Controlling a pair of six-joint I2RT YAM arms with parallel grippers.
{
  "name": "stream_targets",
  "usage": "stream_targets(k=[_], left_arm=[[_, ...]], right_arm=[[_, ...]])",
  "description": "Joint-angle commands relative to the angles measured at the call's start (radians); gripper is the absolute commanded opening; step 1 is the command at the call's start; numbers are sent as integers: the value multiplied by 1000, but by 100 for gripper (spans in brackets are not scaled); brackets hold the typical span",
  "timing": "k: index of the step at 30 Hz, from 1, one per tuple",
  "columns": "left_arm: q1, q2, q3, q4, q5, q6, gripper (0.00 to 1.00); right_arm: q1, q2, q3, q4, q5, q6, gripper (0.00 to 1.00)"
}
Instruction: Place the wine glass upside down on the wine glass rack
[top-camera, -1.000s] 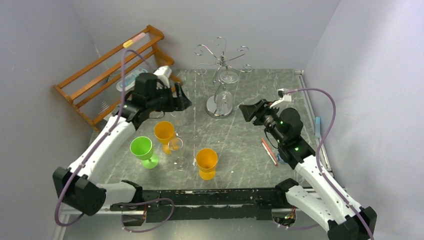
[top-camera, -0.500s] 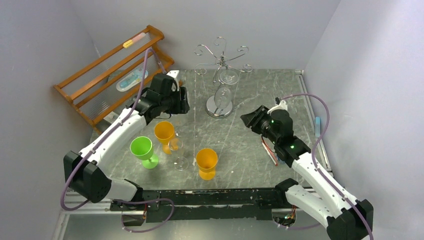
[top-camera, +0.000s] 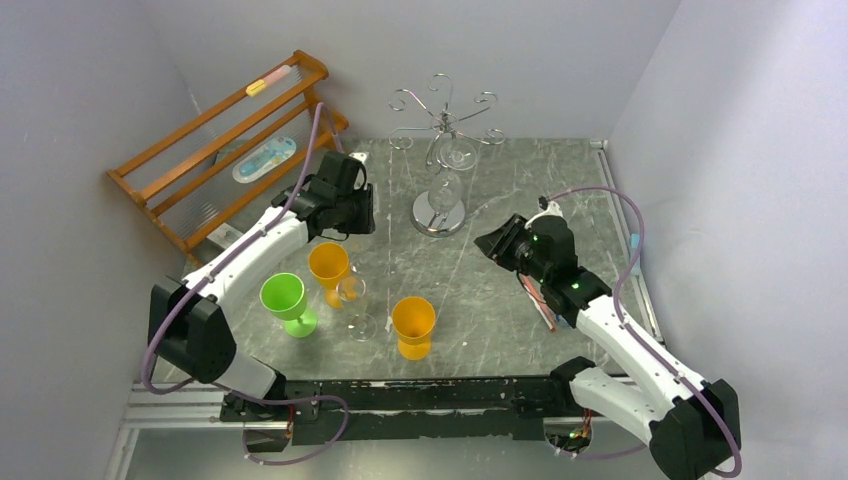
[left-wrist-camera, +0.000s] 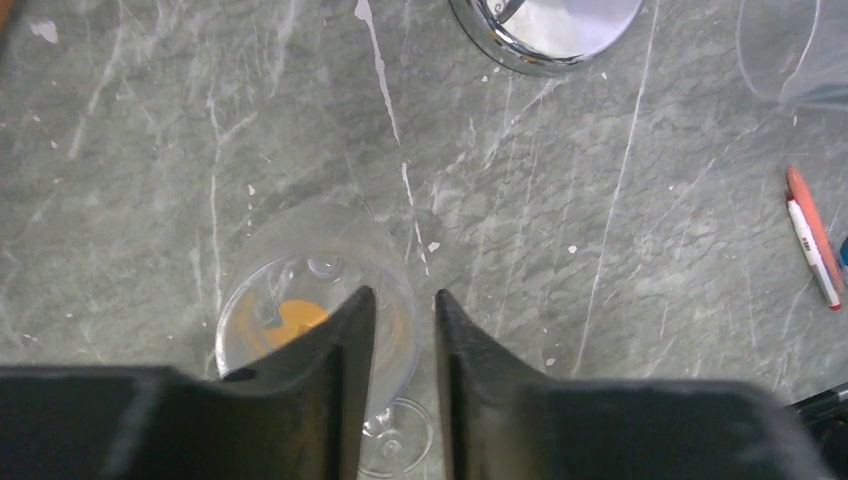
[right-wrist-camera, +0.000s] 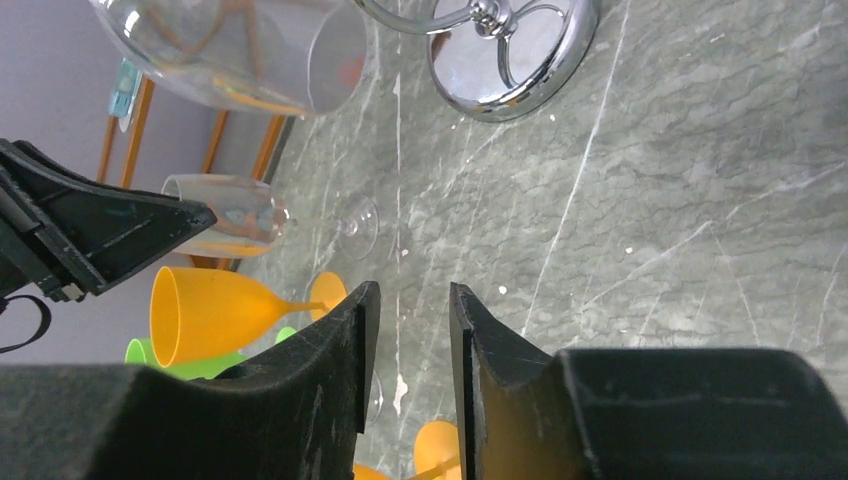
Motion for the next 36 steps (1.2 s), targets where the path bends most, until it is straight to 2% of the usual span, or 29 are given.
stream_targets(k=[1,4,8,17,23,28,32,36], left_arm=[[-12,28,37,-14,17,14,27],[-16,31,47,-23,4,25,15],[-20,30,60,-42,-11,51,5],[-22,-48,116,-74,-71,59,5],[-22,-184,169,-66,-137,30,5],[-22,-324,163,-2,-168,-14,5],[-22,-444,86,120,-171,-60,5],[-22,-530,44,212,-172,-96,5]], right_arm=[[-3,15,50,-17,-23,10,35],[-3,16,63,-30,-23,20,33],[-3,10,83,-50,-19,25,32],[-4,-22,142,-103,10,50,33],[-3,-80,149,-84,-41,90,47],[5,-99,156,-7,-97,154,53],[35,-94,165,68,-87,189,53],[121,-49,201,127,-53,198,55]])
